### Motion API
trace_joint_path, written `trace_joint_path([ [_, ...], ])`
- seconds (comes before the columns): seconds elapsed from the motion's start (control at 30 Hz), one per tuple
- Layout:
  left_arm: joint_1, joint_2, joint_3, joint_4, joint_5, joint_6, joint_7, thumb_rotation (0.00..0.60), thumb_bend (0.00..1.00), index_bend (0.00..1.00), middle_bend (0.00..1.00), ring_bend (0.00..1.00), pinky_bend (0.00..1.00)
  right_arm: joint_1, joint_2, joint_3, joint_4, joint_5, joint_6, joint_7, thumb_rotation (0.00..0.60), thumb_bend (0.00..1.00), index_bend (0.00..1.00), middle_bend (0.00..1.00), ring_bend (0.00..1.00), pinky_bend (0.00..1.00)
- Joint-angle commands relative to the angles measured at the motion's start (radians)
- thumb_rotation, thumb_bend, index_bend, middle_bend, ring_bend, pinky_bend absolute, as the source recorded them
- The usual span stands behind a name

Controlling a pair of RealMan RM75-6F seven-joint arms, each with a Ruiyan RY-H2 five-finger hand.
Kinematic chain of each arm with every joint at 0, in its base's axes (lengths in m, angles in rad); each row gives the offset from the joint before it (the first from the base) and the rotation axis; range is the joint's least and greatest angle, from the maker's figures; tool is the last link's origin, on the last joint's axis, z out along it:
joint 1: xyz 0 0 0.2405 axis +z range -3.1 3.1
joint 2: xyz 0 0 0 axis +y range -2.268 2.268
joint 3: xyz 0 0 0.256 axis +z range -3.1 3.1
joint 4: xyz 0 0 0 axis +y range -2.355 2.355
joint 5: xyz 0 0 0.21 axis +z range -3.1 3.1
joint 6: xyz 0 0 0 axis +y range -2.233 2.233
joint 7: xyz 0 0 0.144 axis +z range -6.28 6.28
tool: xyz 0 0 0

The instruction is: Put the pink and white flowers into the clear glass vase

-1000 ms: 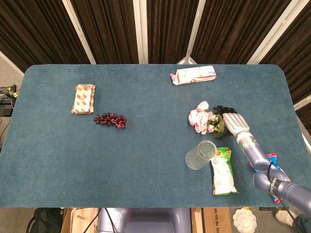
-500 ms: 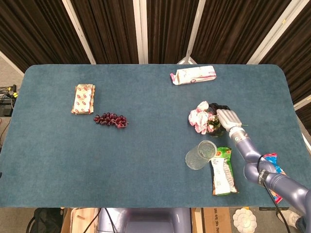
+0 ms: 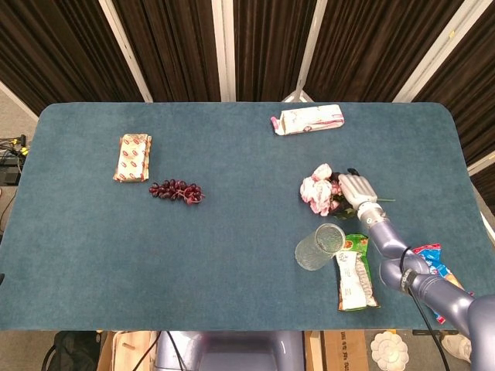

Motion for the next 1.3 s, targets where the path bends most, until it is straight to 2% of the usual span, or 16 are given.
trace_joint_path([
  [0.03,0.0,-0.002,-0.001,0.0,-0.002,-0.001,0.0,0.6,0.2,0.1,0.03,0.0,0.02,-0.002,-0.001,0.001,-0.006,-0.015,0.006,0.025,0.6,0.13,0.37,0.32,0.36,0.0],
  [0.2,-0.002,-0.002,-0.002,0.0,-0.006,-0.005,0.003,0.6,0.2,0.1,0.03,0.0,0.02,-0.01,0.003,0.011,-0.018,-0.042,0.047,0.06,0.6,0.17,0.47,0.4,0.43,0.04],
  [0.43,-0.003,-0.003,-0.003,0.001,-0.007,-0.006,0.0,0.6,0.2,0.1,0.03,0.0,0.02,-0.018,0.036,0.027,-0.044,-0.052,0.064,0.104,0.6,0.18,0.5,0.42,0.46,0.04],
  [0.73,-0.005,-0.007,-0.002,-0.001,-0.005,-0.008,0.004,0.6,0.2,0.1,0.03,0.0,0.02,-0.051,0.204,0.103,-0.12,-0.018,0.027,0.274,0.6,0.19,0.51,0.43,0.47,0.04],
  [0.97,-0.006,-0.01,-0.001,-0.001,0.001,-0.005,0.004,0.6,0.2,0.1,0.03,0.0,0.02,-0.103,0.354,0.187,-0.173,-0.018,0.031,0.467,0.6,0.19,0.52,0.44,0.47,0.04],
  [1.13,-0.008,-0.011,-0.002,0.001,0.002,-0.008,-0.001,0.6,0.2,0.1,0.03,0.0,0.02,-0.161,0.497,0.23,-0.263,-0.07,0.051,0.6,0.6,0.19,0.53,0.44,0.47,0.04],
  [1.3,-0.011,-0.01,-0.001,0.002,0.002,-0.015,-0.01,0.6,0.2,0.1,0.02,0.0,0.02,-0.227,0.655,0.27,-0.415,-0.123,0.094,0.727,0.6,0.19,0.53,0.44,0.47,0.04],
])
